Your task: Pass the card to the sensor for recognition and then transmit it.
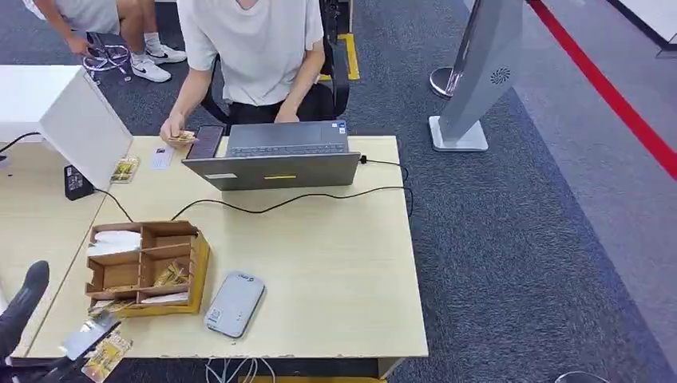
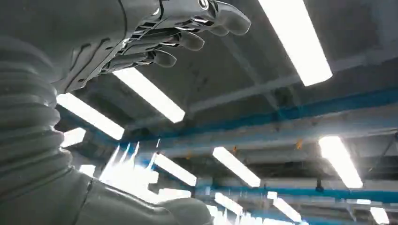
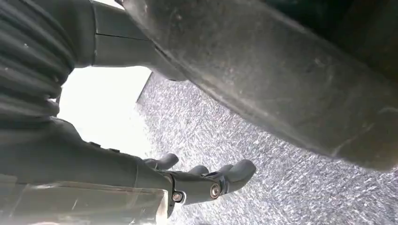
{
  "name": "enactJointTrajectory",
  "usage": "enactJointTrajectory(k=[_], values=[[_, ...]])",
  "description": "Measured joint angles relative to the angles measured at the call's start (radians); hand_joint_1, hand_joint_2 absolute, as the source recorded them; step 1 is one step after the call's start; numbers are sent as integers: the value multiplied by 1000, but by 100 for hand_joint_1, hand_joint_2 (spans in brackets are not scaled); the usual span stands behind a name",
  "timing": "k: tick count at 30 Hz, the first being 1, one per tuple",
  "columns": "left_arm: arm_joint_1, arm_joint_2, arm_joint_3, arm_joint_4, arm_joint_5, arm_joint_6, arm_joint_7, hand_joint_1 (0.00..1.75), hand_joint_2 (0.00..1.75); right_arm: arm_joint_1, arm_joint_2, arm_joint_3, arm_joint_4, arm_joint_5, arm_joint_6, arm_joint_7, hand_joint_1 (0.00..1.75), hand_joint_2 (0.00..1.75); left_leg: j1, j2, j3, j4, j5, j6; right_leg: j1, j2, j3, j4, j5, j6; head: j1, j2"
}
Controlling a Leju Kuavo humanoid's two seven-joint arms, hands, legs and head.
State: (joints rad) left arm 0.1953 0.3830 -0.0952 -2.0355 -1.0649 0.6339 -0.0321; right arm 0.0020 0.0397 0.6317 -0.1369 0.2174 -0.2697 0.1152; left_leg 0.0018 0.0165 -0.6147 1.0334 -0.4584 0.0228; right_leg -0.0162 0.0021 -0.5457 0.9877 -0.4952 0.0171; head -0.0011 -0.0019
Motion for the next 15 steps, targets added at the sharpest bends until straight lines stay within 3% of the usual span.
enactJointTrajectory(k=[2, 4, 6, 9, 12, 15], values=[[36, -19, 97, -12, 376, -127, -123, 0, 175, 3, 0, -2, 2, -3, -7, -15, 0, 175, 0, 0, 0, 0, 0, 0, 0, 0, 0, 0, 0, 0, 0, 0], [32, -87, 255, 7, 755, -343, -234, 0, 175, 4, 0, -2, 6, -8, -15, -30, 0, 175, 0, 0, 0, 0, 0, 0, 0, 0, -2, 0, -1, 0, 1, 0], [2, -160, 461, 82, 1035, -553, -291, 0, 175, 4, 0, -2, 11, -11, -20, -41, 0, 175, 0, 1, 0, 0, -1, -1, 1, 2, 0, 0, -1, 0, 2, 0], [-71, -223, 766, 279, 1228, -723, -231, 0, 175, 10, 0, -2, 17, -3, -21, -48, 0, 175, 0, 4, 2, -1, -2, -2, 0, 5, 0, 1, -1, -1, 2, 0], [-129, -244, 1031, 572, 1364, -790, -179, 0, 175, 13, 0, 0, 17, 12, -13, -44, 0, 175, 0, 10, 5, -2, -3, -4, 0, 11, 1, 1, -1, -2, -1, 0], [-161, -271, 1225, 866, 1416, -831, -207, 0, 175, 14, -1, 6, 16, 22, 0, -35, 0, 175, 0, 7, 6, -1, -4, -2, 0, 8, 1, -1, -4, -2, -3, 0]])
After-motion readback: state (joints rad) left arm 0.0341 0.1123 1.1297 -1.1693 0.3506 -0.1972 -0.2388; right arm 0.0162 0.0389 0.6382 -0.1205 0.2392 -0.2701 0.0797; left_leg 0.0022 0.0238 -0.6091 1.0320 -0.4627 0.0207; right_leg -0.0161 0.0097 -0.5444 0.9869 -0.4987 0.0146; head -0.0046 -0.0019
